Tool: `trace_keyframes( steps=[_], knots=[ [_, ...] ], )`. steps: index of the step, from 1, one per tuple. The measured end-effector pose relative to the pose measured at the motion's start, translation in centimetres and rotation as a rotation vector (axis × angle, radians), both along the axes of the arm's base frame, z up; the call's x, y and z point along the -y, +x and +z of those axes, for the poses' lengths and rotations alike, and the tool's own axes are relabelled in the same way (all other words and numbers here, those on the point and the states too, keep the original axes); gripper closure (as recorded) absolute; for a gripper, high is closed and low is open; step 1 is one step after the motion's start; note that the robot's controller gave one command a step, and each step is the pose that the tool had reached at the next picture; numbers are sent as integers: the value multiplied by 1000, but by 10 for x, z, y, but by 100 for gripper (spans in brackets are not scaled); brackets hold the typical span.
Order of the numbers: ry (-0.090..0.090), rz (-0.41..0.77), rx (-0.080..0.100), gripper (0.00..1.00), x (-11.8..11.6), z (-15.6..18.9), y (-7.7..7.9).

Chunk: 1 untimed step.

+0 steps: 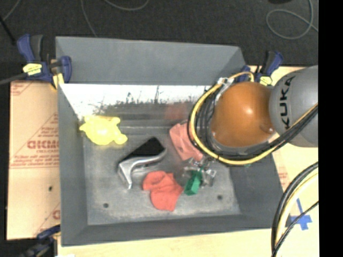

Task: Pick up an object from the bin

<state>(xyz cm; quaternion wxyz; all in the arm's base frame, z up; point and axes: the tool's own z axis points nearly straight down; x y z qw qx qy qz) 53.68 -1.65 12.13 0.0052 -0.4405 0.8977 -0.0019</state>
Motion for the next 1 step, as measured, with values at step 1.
trace_keyframes(
  steps=[1],
  knots=[
    [0,-1,2,100,0,10,1]
  ],
)
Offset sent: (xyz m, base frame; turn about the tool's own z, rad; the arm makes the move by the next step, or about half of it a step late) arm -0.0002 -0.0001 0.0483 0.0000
